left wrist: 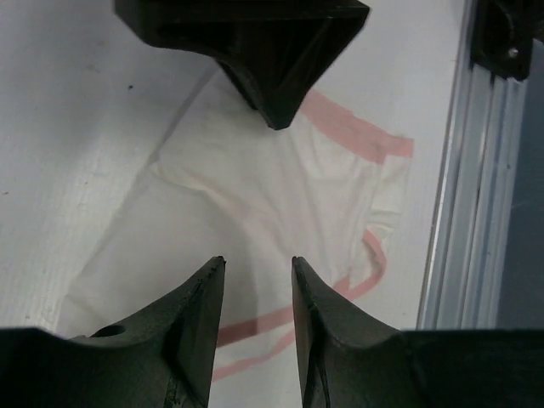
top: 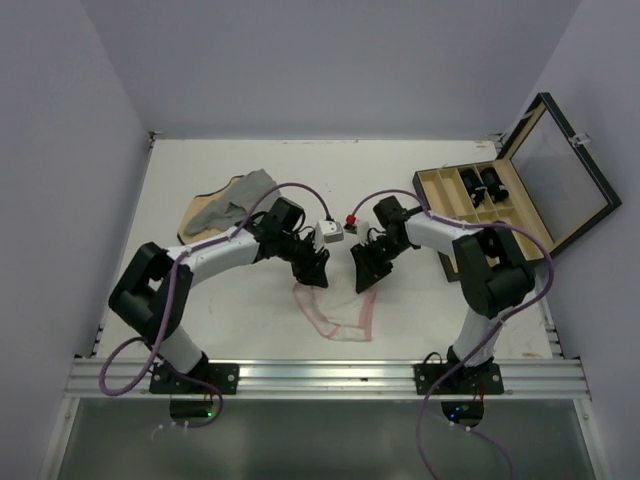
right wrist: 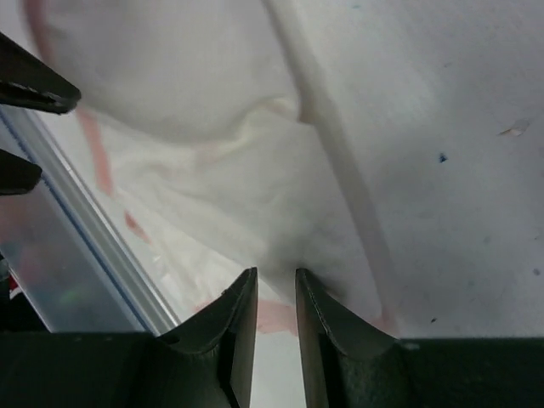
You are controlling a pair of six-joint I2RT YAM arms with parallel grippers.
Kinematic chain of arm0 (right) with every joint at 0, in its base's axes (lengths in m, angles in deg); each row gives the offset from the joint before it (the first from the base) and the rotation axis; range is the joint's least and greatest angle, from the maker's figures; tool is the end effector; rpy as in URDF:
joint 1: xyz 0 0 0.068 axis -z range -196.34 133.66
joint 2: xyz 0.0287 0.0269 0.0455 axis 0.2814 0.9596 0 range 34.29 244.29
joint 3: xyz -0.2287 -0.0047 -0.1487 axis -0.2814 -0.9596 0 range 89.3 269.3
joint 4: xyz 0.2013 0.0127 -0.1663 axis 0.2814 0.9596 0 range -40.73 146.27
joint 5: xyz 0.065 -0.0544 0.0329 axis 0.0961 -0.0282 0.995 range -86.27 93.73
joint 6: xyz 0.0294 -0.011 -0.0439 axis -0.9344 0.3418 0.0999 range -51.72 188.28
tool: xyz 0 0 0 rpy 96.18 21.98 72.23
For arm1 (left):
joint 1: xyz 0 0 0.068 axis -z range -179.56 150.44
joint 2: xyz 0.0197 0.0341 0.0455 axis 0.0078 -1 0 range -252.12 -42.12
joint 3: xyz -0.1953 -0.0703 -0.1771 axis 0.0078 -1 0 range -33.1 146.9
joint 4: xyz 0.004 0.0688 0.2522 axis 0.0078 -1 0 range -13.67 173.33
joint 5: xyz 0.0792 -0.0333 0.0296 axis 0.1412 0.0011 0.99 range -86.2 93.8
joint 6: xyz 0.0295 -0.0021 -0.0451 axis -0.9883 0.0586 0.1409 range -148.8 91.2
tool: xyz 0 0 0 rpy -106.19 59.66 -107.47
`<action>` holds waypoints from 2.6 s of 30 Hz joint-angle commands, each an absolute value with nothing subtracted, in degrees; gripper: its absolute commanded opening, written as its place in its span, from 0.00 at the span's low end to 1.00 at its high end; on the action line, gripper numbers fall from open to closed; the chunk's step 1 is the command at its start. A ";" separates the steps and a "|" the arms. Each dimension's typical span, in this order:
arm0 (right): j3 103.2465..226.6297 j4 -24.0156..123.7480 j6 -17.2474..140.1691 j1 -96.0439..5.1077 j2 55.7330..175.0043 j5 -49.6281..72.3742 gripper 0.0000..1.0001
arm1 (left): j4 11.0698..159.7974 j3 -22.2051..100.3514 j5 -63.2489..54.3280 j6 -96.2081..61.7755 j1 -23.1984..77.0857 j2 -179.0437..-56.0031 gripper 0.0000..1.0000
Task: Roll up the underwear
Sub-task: Fold the underwear
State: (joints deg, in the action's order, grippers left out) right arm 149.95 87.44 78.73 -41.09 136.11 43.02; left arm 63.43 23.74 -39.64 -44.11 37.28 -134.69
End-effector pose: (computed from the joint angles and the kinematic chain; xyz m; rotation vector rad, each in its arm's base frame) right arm 0.2782 0.1530 0.1560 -0.9568 2.7013 1.0479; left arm 0.2431 -0.2126 0.2004 1.3624 2.0901 -1.1122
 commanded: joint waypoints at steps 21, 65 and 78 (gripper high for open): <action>190.73 81.88 73.11 -39.99 156.73 30.98 0.32 | 74.45 30.37 -30.47 -34.95 20.22 -143.22 0.43; 138.79 48.04 28.72 -34.27 137.56 38.54 0.08 | 64.78 42.31 -18.70 -52.35 41.49 -152.07 0.47; 139.05 48.22 28.99 -34.27 140.02 38.45 0.08 | 66.37 42.93 -15.54 -50.24 42.98 -155.50 0.28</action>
State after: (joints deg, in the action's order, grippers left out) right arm 138.43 47.16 28.29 -34.34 139.69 39.26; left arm 64.85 40.73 -16.56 -50.64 42.64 -155.24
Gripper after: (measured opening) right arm 0.076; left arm 0.316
